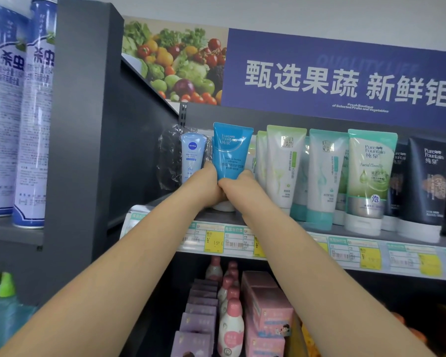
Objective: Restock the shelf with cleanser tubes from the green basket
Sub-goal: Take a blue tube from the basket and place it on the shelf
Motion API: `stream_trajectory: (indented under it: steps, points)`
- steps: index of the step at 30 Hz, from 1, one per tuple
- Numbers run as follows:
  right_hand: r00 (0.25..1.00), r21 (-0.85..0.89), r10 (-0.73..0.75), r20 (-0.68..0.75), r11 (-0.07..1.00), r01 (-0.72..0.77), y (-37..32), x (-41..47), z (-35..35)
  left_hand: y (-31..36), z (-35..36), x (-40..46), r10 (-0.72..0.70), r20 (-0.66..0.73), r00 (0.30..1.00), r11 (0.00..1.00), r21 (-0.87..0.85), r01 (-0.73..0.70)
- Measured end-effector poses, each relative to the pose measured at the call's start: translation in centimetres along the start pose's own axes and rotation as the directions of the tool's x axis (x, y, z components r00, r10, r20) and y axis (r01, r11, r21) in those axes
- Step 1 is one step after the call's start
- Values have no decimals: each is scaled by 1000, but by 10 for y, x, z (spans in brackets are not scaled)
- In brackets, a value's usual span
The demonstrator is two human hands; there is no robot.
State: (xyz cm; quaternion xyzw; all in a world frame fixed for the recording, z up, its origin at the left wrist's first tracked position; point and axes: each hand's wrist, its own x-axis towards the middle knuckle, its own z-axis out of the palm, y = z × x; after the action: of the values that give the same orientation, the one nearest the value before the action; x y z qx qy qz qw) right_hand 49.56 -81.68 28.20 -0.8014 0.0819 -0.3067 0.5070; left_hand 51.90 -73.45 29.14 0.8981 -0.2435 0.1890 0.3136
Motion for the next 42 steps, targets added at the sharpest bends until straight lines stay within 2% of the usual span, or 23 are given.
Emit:
stream_trajectory:
  steps: [18, 23, 30, 34, 37, 42]
  points:
    - [1000, -41, -23, 1, 999, 23, -2, -3, 0, -2, 3, 1, 7, 13, 1000, 1000, -10, -7]
    - [994, -67, -100, -34, 993, 98, -2, -7, 1, 2, 0, -2, -43, 9, 999, 984, -171, 44]
    - [949, -103, -283, -136, 957, 271, -2, -12, 2, 4, -5, -8, -21, -116, 993, 948, -318, -17]
    - [909, -185, -383, -163, 917, 353, -3, -20, 9, 4, -6, -10, 42, -318, 947, 978, -181, -104]
    - [880, -209, -432, -197, 896, 393, -7, -25, 9, 6, -7, -11, 54, -410, 911, 978, -163, -131]
    - [831, -156, -523, -188, 852, 500, -11, -42, -2, 8, -10, -19, 286, -471, 834, 958, 133, -254]
